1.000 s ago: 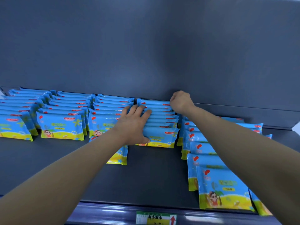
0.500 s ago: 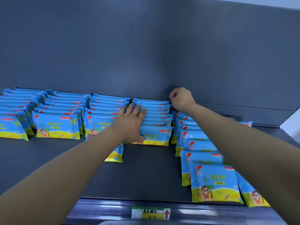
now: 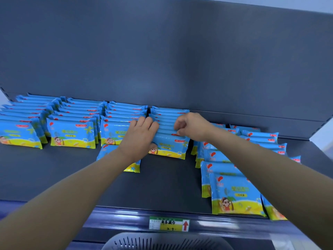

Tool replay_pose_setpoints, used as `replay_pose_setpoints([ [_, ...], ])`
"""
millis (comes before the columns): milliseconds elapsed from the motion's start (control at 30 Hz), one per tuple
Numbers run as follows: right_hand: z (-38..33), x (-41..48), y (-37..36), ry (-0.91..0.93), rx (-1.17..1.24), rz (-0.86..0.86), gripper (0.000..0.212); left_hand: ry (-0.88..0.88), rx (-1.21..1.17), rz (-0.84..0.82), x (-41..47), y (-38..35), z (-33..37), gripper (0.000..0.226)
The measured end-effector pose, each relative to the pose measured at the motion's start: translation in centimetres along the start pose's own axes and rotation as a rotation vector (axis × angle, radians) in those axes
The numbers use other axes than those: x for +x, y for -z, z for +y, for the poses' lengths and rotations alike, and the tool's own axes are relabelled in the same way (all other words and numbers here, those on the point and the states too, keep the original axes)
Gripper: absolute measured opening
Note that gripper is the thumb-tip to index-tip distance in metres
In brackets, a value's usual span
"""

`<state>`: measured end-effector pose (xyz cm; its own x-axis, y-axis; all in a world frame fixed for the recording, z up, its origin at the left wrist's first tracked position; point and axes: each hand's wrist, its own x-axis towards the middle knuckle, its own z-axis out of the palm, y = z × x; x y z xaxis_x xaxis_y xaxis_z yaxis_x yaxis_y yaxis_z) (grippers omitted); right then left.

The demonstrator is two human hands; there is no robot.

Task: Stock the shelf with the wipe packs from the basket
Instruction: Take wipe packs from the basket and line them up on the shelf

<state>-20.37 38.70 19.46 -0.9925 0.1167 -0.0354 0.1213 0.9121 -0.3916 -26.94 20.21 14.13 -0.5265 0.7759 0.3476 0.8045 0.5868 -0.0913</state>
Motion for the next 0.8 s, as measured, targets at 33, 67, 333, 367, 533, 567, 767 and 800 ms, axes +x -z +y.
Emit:
replay_pose_setpoints([
  [33, 0.0, 0.0, -0.1, 0.003, -0.020, 0.013, 0.016, 0.005, -0.007, 0.003, -0.1, 0.0, 0.0, 0.047],
  [67, -0.1, 0.0, -0.2, 0.004, -0.026, 0.022, 0.016, 0.012, -0.013, 0.009, -0.1, 0.0, -0.1, 0.046],
  [333, -0.5, 0.0, -0.4, 0.011, -0.199, 0.019, 0.006, 0.114, -0.138, -0.075, -1.0, 0.3, -1.6, 0.034],
  [367, -0.3, -0.1, -0.3, 0.002, -0.203, 0.018, 0.007, 0.127, -0.167, -0.086, -1.3, 0.3, -1.7, 0.033],
  [533, 0.1, -0.5, 0.1, -0.048, -0.193, 0.008, 0.005, 0.153, -0.190, -0.105, -2.0, 0.7, -1.8, 0.036],
  [567, 0.1, -0.5, 0.1, -0.053, -0.203, 0.000, 0.005, 0.162, -0.214, -0.109, -2.0, 0.8, -1.8, 0.036],
  [767, -0.1, -0.6, 0.3, -0.069, -0.272, -0.010, 0.008, 0.241, -0.435, -0.101, -2.1, 2.0, -1.7, 0.039],
  [800, -0.2, -0.7, 0.3, -0.070, -0.278, -0.013, 0.006, 0.252, -0.463, -0.103, -2.1, 2.2, -1.8, 0.040],
])
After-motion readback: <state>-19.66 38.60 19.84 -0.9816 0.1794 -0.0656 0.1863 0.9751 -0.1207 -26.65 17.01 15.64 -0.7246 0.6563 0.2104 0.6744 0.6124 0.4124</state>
